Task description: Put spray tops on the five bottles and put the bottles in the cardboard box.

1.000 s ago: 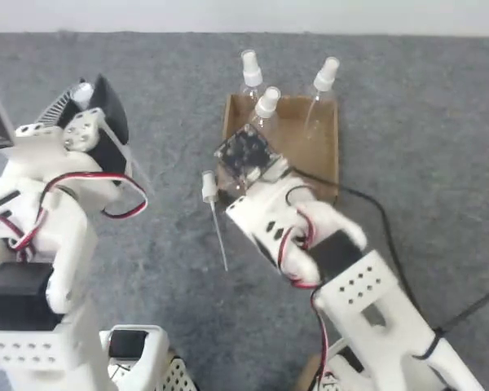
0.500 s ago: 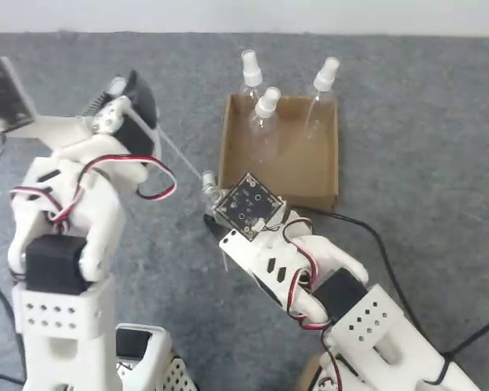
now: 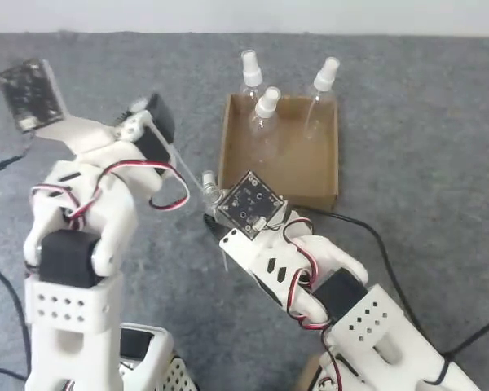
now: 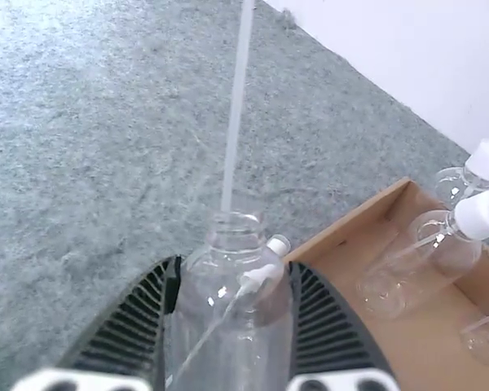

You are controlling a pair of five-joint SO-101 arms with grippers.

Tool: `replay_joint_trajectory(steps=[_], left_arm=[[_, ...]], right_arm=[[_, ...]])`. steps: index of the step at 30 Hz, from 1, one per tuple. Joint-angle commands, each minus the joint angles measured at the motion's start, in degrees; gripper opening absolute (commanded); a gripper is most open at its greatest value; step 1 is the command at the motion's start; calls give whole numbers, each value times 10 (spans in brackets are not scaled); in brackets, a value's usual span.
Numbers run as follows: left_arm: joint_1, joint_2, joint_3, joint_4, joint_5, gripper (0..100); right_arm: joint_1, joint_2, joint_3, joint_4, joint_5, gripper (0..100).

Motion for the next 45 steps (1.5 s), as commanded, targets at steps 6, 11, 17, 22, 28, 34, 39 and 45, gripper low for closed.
replay_joint_trajectory(steps=[6, 11, 17, 22, 28, 34, 39, 45], left_arm=[[32, -9, 53, -3, -24, 11], [32, -9, 55, -3, -25, 11], [32, -9, 77, -3, -25, 11], [33, -9, 116, -14, -63, 11], [32, -9, 152, -40, -76, 11], [45, -9, 153, -46, -77, 11], [82, -9, 155, -46, -108, 11], [78, -9, 166, -34, -110, 12]], right_arm=[[14, -23, -3, -9, -5, 6], [15, -30, 13, -14, -5, 9], [15, -32, 34, -15, -5, 9], [19, -32, 64, -124, -8, 7], [19, -27, 134, -318, -11, 6], [19, -26, 160, -381, -56, 6], [20, -26, 164, -381, -73, 6], [20, -25, 168, -382, -73, 6]])
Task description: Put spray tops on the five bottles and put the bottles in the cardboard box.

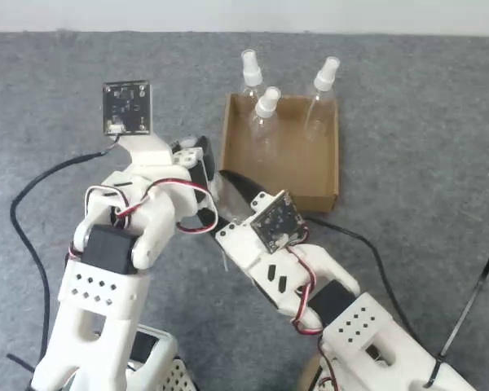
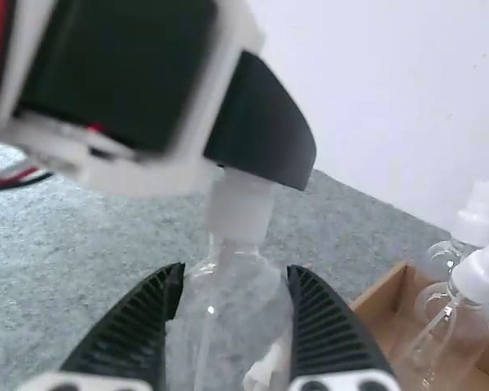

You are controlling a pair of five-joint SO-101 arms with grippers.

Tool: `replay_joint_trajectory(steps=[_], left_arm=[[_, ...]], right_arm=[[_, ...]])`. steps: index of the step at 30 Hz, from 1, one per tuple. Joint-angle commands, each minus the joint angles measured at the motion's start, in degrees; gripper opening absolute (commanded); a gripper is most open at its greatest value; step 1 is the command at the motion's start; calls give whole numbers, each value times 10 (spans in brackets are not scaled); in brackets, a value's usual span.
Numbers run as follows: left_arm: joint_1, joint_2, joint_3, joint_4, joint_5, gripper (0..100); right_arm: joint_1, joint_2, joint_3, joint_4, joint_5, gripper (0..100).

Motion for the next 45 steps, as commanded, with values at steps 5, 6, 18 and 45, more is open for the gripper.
replay_joint_trajectory(steps=[5, 6, 18, 45], left_arm=[[0, -8, 3, 16, -33, 41], [0, -9, 1, 20, -37, 67], [-16, -114, -60, 58, -40, 138], [-10, -414, 265, 56, -207, 261]], right_arm=[[14, -15, 0, -22, -8, 6], [14, -15, 1, -22, -8, 6], [14, -15, 3, -22, -7, 6], [80, 168, -337, 167, -75, 6]])
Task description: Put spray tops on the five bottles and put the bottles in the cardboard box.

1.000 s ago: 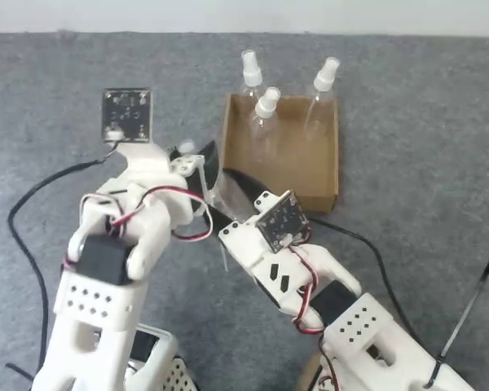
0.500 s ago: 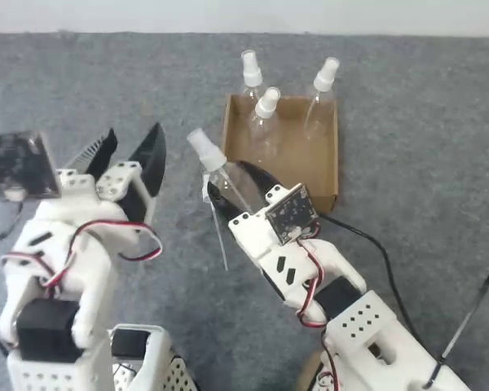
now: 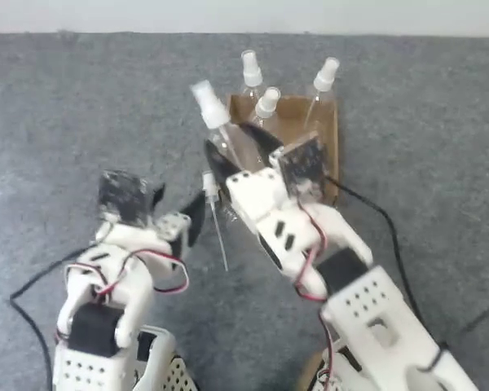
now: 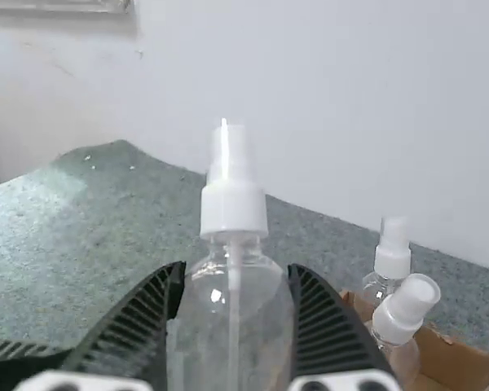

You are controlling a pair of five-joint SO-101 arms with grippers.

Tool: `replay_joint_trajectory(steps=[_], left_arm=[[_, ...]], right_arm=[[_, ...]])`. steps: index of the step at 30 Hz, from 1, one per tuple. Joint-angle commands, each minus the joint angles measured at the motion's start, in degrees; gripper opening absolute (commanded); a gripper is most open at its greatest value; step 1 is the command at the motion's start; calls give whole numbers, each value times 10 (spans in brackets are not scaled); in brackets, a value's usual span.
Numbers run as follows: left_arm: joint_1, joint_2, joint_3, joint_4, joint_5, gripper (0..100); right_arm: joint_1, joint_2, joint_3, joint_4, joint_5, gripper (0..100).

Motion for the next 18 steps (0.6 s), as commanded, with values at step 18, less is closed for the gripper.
replay_joint_trajectory(steps=[18], left_arm=[[40, -13, 73, -101, -20, 302]], right_arm=[[5, 12, -230, 312, -90, 6]])
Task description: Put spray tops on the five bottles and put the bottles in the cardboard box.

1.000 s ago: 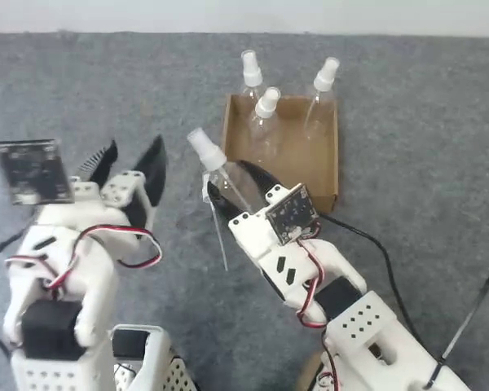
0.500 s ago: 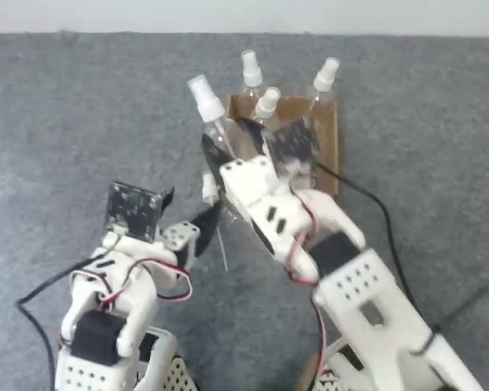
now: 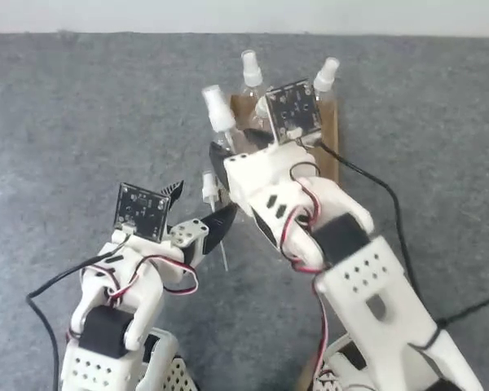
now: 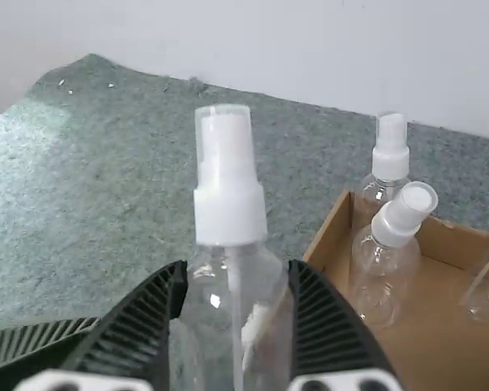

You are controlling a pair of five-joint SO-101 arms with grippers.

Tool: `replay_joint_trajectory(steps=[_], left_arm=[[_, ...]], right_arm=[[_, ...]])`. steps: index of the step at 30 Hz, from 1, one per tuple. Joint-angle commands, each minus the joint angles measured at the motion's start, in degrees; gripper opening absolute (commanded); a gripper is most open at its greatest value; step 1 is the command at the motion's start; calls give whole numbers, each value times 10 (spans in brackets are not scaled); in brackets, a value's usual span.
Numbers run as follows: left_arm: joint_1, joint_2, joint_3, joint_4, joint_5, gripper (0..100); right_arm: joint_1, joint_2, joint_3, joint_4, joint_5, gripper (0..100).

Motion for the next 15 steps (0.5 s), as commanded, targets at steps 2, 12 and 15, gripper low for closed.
replay_joint_trajectory(steps=[2, 12, 15], left_arm=[[-4, 25, -3, -19, -4, 302], [-4, 25, 0, -15, -4, 302], [-5, 25, 0, -15, -4, 301]], right_arm=[[3, -60, -38, 19, -8, 6], [37, -73, 10, 1, 43, 6], [88, -71, 14, -21, 55, 6]])
